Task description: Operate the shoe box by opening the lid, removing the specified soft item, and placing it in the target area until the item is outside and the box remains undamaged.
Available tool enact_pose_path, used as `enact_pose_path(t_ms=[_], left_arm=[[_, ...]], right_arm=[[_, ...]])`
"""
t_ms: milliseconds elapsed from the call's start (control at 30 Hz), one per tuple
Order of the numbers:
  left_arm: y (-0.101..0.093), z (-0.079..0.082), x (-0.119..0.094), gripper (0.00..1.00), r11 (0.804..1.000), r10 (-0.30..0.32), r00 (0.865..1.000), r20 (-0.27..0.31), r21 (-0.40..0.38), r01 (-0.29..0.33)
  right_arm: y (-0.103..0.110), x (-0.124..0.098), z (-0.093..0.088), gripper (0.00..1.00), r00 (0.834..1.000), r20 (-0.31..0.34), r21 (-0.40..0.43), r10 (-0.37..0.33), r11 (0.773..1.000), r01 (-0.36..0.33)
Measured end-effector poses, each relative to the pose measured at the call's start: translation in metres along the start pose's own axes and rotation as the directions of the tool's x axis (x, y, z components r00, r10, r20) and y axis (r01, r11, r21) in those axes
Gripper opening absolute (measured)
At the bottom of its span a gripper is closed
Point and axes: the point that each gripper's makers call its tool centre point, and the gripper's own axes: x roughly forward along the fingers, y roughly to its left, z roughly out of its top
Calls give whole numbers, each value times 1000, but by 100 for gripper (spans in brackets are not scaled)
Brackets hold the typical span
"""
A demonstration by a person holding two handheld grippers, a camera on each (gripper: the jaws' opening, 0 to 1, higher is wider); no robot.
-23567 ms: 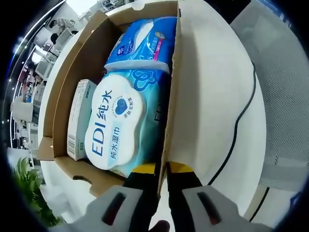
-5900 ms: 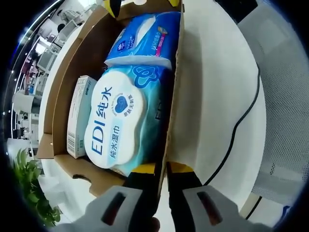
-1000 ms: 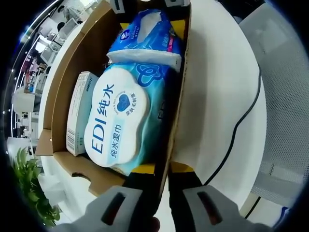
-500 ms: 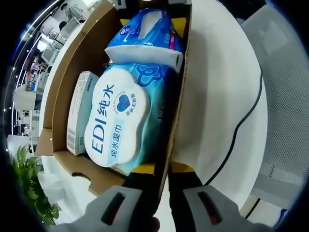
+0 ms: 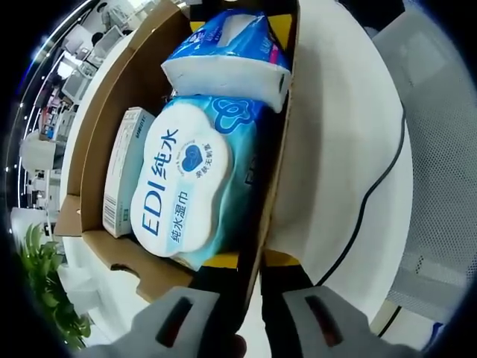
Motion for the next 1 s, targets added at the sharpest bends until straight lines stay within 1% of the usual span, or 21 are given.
enact_pose_path(t_ms=[133,167,200,233,267,300,333,367,500,567,600,633,667,700,733,767,833,900,1000], left_arm=[[-1,0,0,7,1000,1,1000,0,2,-1],[-1,-1,0,7,1000,2,1000,1,4,-2],[-1,-1,-1,7,1000,2,1000,1,3,-2],[-1,-1,-1,7,1000,0,1000,1,2,0],[-1,-1,-1,7,1000,0,1000,0,4,0],[-1,-1,0,7,1000,0,1000,-1,8,0],[-1,-1,0,7,1000,0,1000,-1,7,0],[-1,-1,-1,7,1000,0,1000,-1,7,0],[-1,-1,0,7,1000,-2,1000,-3,7,2],[-1,-1,-1,7,1000,1,1000,0,11,-1],[-1,0,0,7,1000,1,1000,1,12,-1],[-1,0,0,7,1000,0,1000,0,10,0],[-1,0,0,7,1000,0,1000,-2,7,0],[-1,0,0,7,1000,1,1000,-2,5,-1],[-2,0,0,7,1000,5,1000,1,6,-5],[-2,0,0,7,1000,8,1000,3,6,-8],[-2,0,0,7,1000,5,1000,4,3,-5],[-1,0,1,7,1000,-12,1000,-4,-6,12],[-2,0,1,7,1000,-7,1000,-6,-6,7]], right_arm=[[3,-5,3,48,997,71,1,17,1000,-18],[3,-8,5,48,995,98,16,25,1000,-27],[2,-9,5,48,994,103,21,29,999,-31],[4,-11,9,48,990,137,25,45,999,-48],[5,-14,18,48,979,196,76,51,995,-67],[1,-17,19,48,979,199,112,36,992,-59],[0,-18,21,48,979,201,98,30,994,-51],[0,-19,21,48,981,192,118,38,991,-61],[-1,-20,26,49,982,187,111,35,992,-57],[-2,-22,30,49,984,178,105,20,994,-39],[-3,-21,30,50,987,161,132,10,991,-32],[-1,-20,29,50,990,141,138,16,990,-36],[-1,-18,28,50,992,125,129,15,991,-31],[-3,-17,25,50,995,95,79,-3,997,-5],[-4,-16,24,50,997,78,57,-8,998,4],[-3,-17,23,50,998,60,58,-12,998,8],[-4,-19,24,50,998,61,74,-13,997,9],[-3,-22,24,50,998,64,87,-5,996,-1],[-5,-25,24,50,998,53,69,-16,998,12]])
